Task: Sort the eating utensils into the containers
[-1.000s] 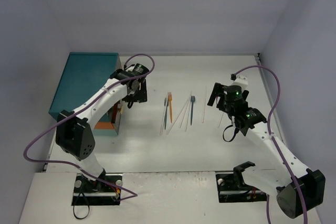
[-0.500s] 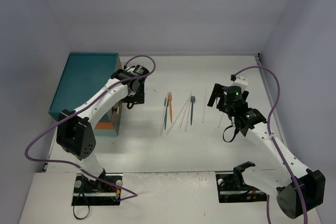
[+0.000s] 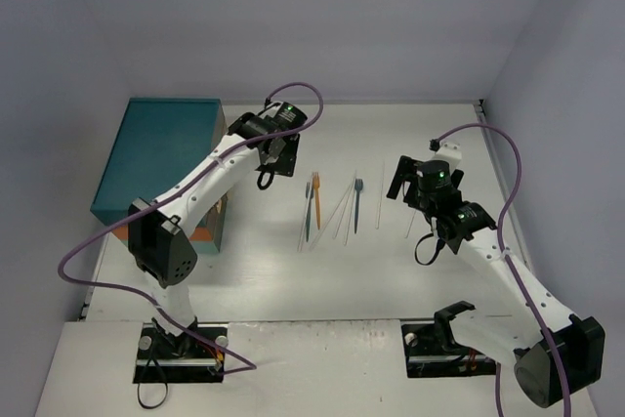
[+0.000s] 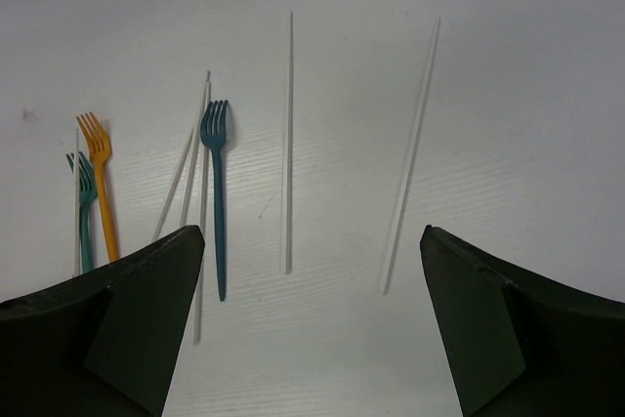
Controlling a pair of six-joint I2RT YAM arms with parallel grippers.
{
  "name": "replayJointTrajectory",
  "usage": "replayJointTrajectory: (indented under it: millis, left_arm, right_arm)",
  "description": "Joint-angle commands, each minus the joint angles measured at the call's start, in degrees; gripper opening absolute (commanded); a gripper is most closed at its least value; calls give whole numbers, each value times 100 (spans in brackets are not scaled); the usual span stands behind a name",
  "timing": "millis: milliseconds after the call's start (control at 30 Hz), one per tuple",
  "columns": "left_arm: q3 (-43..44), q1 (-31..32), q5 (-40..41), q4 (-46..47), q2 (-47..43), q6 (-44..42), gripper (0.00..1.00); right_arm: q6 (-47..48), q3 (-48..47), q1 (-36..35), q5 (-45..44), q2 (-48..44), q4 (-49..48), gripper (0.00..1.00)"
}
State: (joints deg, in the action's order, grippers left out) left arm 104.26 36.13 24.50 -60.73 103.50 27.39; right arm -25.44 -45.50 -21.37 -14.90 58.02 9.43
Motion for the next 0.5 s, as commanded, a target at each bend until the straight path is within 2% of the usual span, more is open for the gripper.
replayJointTrajectory:
  millis: [0,267,433,467]
  left_arm:
    - [771,-107,265,-36,548,-366,89]
    - [1965,-656,519,-27,1633,-631,89]
    - [2370,-827,591,-18,1962,-726,90]
    - [2371,-836,591,-18,1963,-726,93]
  right_arm:
    - [92,-161,45,-92,8,-152,90]
    - [154,-127,63,46,-67,-143,93]
    - [171,-91,63,136,-45,-143,94]
    - [171,-82,63,145,-28,-143,94]
